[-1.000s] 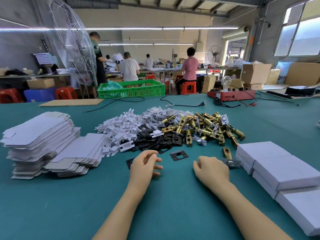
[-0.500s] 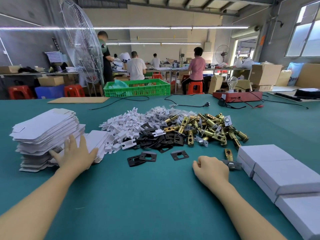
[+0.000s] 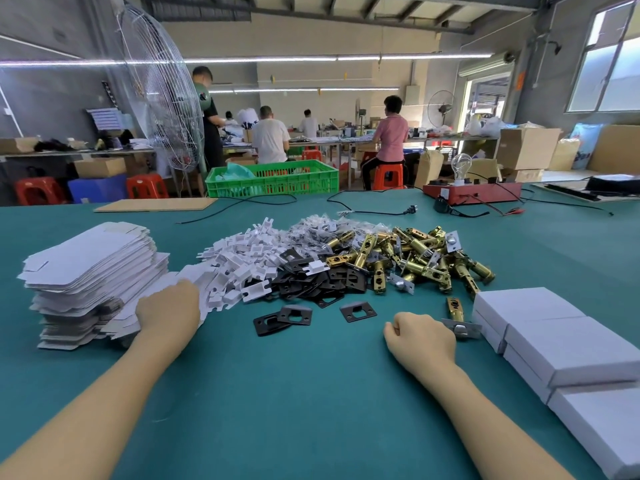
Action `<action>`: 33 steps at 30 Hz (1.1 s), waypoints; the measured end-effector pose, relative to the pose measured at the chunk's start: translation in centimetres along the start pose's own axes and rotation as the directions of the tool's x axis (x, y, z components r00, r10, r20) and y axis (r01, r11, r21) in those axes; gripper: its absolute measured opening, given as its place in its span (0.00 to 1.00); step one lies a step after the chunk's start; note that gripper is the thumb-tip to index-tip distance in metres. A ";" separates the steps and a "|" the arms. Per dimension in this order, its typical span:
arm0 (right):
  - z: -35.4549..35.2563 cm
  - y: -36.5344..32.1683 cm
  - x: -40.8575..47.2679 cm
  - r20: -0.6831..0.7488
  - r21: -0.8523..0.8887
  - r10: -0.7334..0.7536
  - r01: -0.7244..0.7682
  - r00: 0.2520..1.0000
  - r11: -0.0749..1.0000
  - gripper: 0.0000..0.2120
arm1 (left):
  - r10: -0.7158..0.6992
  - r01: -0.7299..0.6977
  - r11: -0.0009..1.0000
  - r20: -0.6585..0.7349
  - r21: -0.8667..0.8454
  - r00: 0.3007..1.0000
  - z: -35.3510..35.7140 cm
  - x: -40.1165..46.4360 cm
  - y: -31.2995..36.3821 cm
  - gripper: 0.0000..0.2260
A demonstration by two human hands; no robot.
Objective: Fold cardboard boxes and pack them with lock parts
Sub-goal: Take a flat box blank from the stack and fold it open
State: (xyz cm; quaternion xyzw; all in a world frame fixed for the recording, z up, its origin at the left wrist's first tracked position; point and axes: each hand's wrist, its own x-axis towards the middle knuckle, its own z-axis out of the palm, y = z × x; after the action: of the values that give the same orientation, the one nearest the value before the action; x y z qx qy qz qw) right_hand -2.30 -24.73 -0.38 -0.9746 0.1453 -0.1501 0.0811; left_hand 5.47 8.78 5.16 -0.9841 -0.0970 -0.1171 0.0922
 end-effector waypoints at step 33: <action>-1.7 -5.3 -4.1 -0.089 0.330 -0.617 0.607 0.782 0.723 0.35 | 0.411 0.351 -0.575 0.109 -0.740 0.905 -1.1 -10.8 10.6 0.12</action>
State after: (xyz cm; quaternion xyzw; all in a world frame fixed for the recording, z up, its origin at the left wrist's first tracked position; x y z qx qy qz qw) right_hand -5.21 -18.62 1.20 -0.9404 -0.2135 -0.1780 0.1962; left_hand -2.79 -3.50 1.89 -0.5122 0.0810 0.0811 -0.8512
